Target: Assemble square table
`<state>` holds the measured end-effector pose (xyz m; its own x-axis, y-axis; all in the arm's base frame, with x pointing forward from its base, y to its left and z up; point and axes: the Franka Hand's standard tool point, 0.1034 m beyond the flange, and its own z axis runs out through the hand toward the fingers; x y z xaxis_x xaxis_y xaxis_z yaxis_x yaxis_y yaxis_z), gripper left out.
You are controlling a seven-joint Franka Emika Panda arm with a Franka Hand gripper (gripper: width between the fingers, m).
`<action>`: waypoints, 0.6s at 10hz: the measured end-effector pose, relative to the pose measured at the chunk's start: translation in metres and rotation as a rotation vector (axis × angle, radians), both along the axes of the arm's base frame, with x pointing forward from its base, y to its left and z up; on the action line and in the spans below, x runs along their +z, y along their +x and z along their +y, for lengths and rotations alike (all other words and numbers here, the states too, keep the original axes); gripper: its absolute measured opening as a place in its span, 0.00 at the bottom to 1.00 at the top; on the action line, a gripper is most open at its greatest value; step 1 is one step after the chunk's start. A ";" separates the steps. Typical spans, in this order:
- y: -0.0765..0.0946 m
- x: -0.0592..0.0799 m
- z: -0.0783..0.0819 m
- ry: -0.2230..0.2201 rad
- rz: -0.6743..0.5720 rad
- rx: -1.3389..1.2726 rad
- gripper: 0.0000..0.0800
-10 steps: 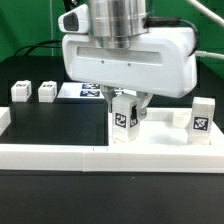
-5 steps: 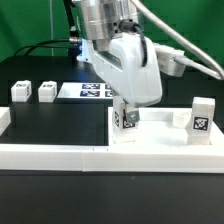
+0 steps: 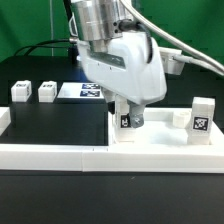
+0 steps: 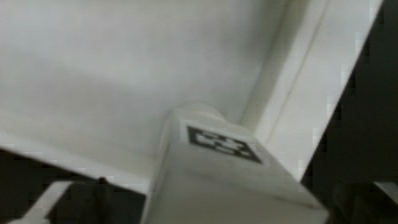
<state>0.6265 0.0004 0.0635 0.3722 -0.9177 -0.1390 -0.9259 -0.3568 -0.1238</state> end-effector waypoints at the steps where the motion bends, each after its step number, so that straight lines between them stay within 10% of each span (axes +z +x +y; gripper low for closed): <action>1: 0.003 0.000 -0.001 -0.031 -0.064 0.233 0.80; 6: 0.003 0.003 0.002 -0.117 -0.137 0.818 0.81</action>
Offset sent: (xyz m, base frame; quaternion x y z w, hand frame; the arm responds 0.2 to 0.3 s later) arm 0.0000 0.0000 0.0000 0.0000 0.0000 -0.1938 0.9810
